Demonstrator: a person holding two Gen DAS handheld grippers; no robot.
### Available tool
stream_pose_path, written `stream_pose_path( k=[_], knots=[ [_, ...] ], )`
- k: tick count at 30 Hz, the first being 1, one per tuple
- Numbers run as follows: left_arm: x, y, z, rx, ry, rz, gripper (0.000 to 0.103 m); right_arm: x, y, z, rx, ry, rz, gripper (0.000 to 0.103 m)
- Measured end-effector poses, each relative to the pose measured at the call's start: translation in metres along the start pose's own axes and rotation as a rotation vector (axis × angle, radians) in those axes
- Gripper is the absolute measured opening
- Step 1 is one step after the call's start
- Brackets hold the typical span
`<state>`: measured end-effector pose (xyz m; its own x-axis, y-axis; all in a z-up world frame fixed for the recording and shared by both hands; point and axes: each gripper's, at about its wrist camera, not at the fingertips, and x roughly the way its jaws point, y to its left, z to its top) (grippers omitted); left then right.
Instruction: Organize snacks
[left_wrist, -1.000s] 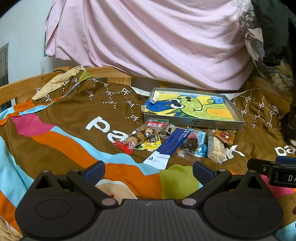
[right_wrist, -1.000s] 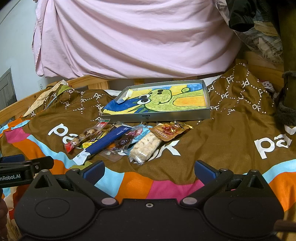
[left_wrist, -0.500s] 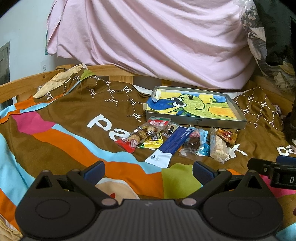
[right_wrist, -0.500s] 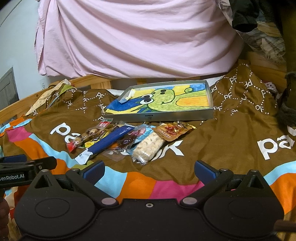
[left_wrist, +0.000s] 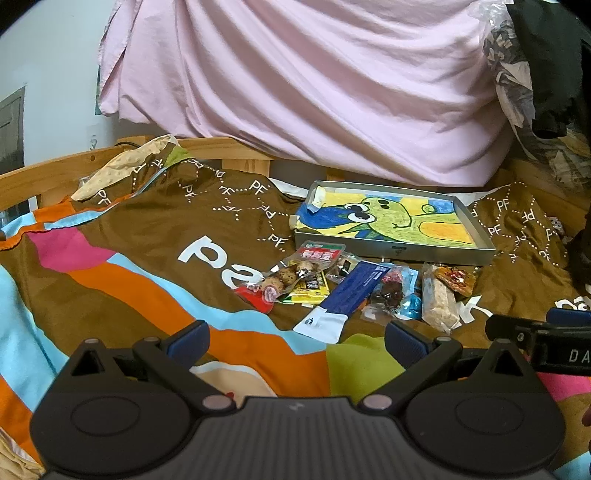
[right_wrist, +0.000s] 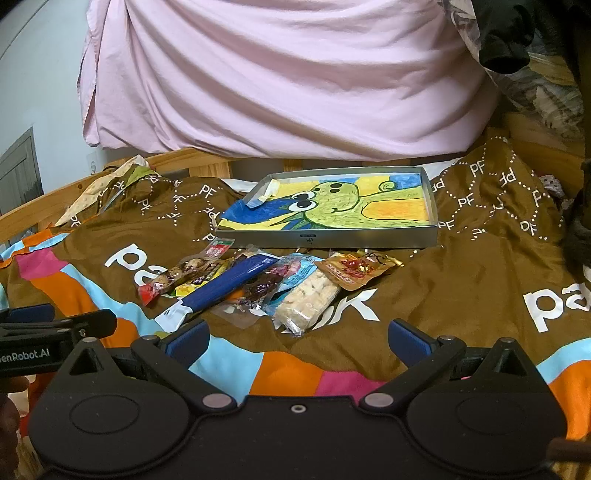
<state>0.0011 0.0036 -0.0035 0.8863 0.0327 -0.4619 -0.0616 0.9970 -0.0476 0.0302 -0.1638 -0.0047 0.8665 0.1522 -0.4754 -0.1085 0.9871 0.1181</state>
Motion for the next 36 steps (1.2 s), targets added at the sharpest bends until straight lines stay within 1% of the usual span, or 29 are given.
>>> stream_pose_path(
  k=[3,8,13,19,21,25,30,33,36],
  knots=[
    [0.002,0.000,0.002,0.000,0.000,0.005,0.103,0.002,0.000,0.001,0.003,-0.001,0.006,0.102],
    [0.009,-0.004,0.007,0.009,0.008,-0.007,0.103,0.011,-0.003,0.004,0.005,0.006,0.014,0.102],
    [0.022,-0.012,0.013,0.057,0.023,-0.023,0.103,0.020,-0.007,0.005,-0.008,0.018,0.024,0.102],
    [0.045,-0.015,0.023,0.076,0.057,-0.040,0.103,0.033,-0.012,0.008,-0.071,0.027,0.044,0.102],
    [0.054,-0.015,0.027,0.087,0.069,-0.052,0.103,0.039,-0.014,0.009,-0.090,0.030,0.063,0.102],
    [0.077,-0.021,0.037,0.137,0.109,-0.088,0.103,0.057,-0.022,0.015,-0.098,0.069,0.093,0.102],
    [0.101,-0.029,0.045,0.177,0.138,-0.105,0.103,0.076,-0.031,0.020,-0.092,0.105,0.120,0.102],
    [0.114,-0.032,0.048,0.193,0.159,-0.112,0.103,0.089,-0.032,0.022,-0.085,0.141,0.140,0.102],
    [0.126,-0.033,0.050,0.213,0.181,-0.122,0.103,0.098,-0.030,0.023,-0.089,0.155,0.145,0.102]
  ],
)
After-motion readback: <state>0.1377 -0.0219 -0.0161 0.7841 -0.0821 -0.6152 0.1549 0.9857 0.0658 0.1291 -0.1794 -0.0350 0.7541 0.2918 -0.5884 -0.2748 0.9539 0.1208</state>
